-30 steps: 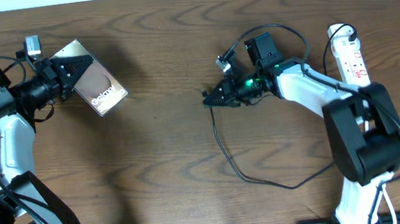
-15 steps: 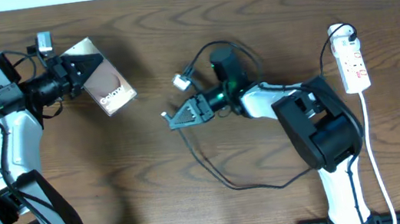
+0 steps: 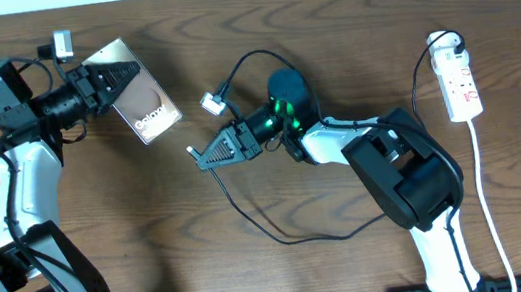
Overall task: Plug charger to phone and switch on socket
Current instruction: 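Lift the cable connector with the right gripper toward the phone's bottom, then push the connector into the phone's port with the right gripper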
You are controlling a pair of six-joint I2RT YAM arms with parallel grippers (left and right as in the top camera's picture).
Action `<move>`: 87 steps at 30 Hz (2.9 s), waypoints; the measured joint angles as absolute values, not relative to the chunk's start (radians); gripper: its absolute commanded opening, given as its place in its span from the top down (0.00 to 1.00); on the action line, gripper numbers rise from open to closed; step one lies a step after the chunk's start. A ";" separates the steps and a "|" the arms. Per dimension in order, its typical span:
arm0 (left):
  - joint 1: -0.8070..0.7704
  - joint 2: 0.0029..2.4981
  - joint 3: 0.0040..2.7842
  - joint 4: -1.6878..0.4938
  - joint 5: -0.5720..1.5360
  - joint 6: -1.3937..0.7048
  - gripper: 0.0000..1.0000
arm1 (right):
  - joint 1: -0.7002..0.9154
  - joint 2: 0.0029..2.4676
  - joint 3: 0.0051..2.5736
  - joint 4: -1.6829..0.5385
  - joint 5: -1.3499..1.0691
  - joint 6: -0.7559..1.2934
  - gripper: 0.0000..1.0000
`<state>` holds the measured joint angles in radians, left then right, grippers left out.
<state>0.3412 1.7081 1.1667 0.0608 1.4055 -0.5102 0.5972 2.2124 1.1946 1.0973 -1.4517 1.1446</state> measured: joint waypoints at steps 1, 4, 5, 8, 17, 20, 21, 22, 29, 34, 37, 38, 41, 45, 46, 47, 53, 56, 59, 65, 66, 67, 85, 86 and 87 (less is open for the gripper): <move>0.341 1.708 1.166 0.070 1.399 -0.521 0.92 | 0.597 2.212 1.195 1.153 -1.443 1.186 0.99; 0.341 1.708 1.164 0.148 1.386 -0.586 0.93 | 0.597 2.212 1.196 1.221 -1.417 1.271 0.99; 0.341 1.708 1.164 0.174 1.384 -0.613 0.93 | 0.597 2.212 1.196 1.231 -1.407 1.295 0.99; 0.341 1.708 1.162 0.276 1.388 -0.697 0.93 | 0.597 2.212 1.196 1.261 -1.389 1.346 0.99; 0.334 1.708 1.162 0.350 1.443 -0.843 0.93 | 0.597 2.212 1.196 1.518 -1.353 1.509 0.99; 0.312 1.708 1.162 0.361 1.455 -0.853 0.93 | 0.597 2.212 1.196 1.520 -1.349 1.533 0.99; 0.303 1.708 1.162 0.372 1.458 -0.857 0.93 | 0.597 2.212 1.196 1.520 -1.349 1.536 0.99; 0.293 1.708 1.162 0.385 1.462 -0.860 0.93 | 0.597 2.212 1.196 1.520 -1.349 1.539 0.99; 0.259 1.708 1.162 0.401 1.465 -0.864 0.93 | 0.597 2.212 1.196 1.533 -1.332 1.546 0.99; 0.259 1.708 1.162 0.401 1.465 -0.864 0.92 | 0.597 2.212 1.196 1.534 -1.327 1.546 0.99; 0.259 1.708 1.162 0.401 1.465 -0.864 0.93 | 0.597 2.212 1.196 1.534 -1.322 1.546 0.99; 0.259 1.708 1.162 0.401 1.465 -0.864 0.92 | 0.597 2.212 1.196 1.534 -1.319 1.546 0.99; 0.259 1.708 1.162 0.401 1.465 -0.864 0.93 | 0.597 2.212 1.196 1.534 -1.308 1.546 0.99; 0.259 1.708 1.162 0.401 1.467 -0.864 0.93 | 0.597 2.212 1.196 1.535 -1.305 1.546 0.99; 0.259 1.708 1.162 0.401 1.468 -0.864 0.93 | 0.597 2.212 1.196 1.535 -1.305 1.546 0.99; 0.259 1.708 1.162 0.401 1.468 -0.864 0.93 | 0.597 2.212 1.196 1.535 -1.305 1.546 0.99; 0.259 1.708 1.162 0.401 1.468 -0.864 0.93 | 0.597 2.212 1.197 1.535 -1.305 1.542 0.99; 0.259 1.708 1.162 0.401 1.469 -0.864 0.93 | 0.597 2.212 1.197 1.535 -1.305 1.537 0.99; 0.259 1.708 1.162 0.401 1.469 -0.863 0.93 | 0.597 2.212 1.198 1.535 -1.305 1.530 0.99; 0.259 1.708 1.162 0.401 1.469 -0.860 0.93 | 0.597 2.212 1.198 1.535 -1.305 1.514 0.99; 0.259 1.708 1.162 0.401 1.469 -0.860 0.93 | 0.597 2.212 1.199 1.535 -1.306 1.509 0.99; 0.259 1.708 1.162 0.401 1.469 -0.860 0.92 | 0.597 2.212 1.200 1.535 -1.307 1.505 0.99; 0.259 1.708 1.162 0.401 1.496 -0.860 0.93 | 0.593 2.212 1.203 1.535 -1.311 1.460 0.99; 0.259 1.708 1.162 0.401 1.496 -0.860 0.92 | 0.593 2.212 1.203 1.535 -1.311 1.459 0.99; 0.259 1.708 1.162 0.401 1.496 -0.860 0.93 | 0.593 2.212 1.203 1.535 -1.311 1.459 0.99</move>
